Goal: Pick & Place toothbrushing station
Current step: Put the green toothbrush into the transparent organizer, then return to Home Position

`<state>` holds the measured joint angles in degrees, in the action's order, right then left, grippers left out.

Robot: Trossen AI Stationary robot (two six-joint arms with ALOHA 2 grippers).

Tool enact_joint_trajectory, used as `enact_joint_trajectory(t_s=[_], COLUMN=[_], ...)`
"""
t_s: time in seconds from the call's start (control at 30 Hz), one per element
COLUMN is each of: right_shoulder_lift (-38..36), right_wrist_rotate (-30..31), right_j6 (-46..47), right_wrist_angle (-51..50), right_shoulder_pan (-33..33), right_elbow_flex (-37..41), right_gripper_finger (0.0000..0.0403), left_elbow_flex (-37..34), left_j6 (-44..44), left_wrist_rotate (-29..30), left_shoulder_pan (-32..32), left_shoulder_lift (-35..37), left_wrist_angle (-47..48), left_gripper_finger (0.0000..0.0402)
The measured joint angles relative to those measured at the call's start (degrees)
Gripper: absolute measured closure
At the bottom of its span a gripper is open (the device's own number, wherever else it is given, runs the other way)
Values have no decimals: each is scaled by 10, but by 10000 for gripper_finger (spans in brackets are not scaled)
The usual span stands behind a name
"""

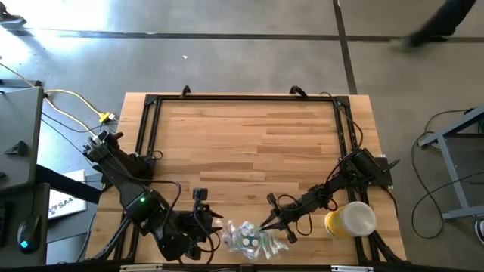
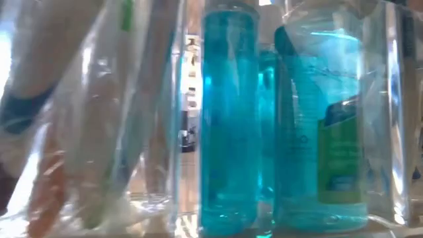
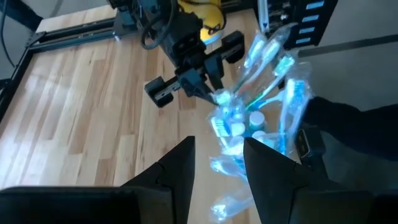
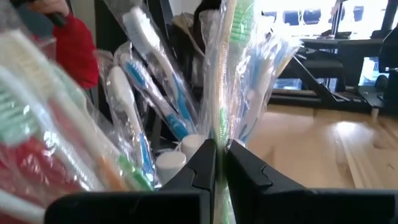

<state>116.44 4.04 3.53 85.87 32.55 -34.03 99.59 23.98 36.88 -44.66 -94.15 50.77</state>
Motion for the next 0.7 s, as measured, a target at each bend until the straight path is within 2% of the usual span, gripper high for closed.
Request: enact_joint_trajectory(t_s=[0.17,0.3,0.47,0.7], right_shoulder_lift=[-1,-11,-46,-116], right_wrist_rotate=[6,25,50,60], right_j6=[9,15,43,71], right_wrist_angle=[-2,-5,-47,-186], right_shoulder_pan=[7,9,9,13], right_elbow_flex=[17,28,39,39], right_gripper_finger=[383,367,325,246], left_elbow_flex=[0,0,0,0], left_j6=[-2,-2,-2,-2], left_wrist_rotate=[0,0,0,0], left_shoulder_pan=[0,0,0,0], left_shoulder_lift=[0,0,0,0], left_wrist_angle=[-2,-2,-1,-1], left_gripper_finger=[270,270,270,270])
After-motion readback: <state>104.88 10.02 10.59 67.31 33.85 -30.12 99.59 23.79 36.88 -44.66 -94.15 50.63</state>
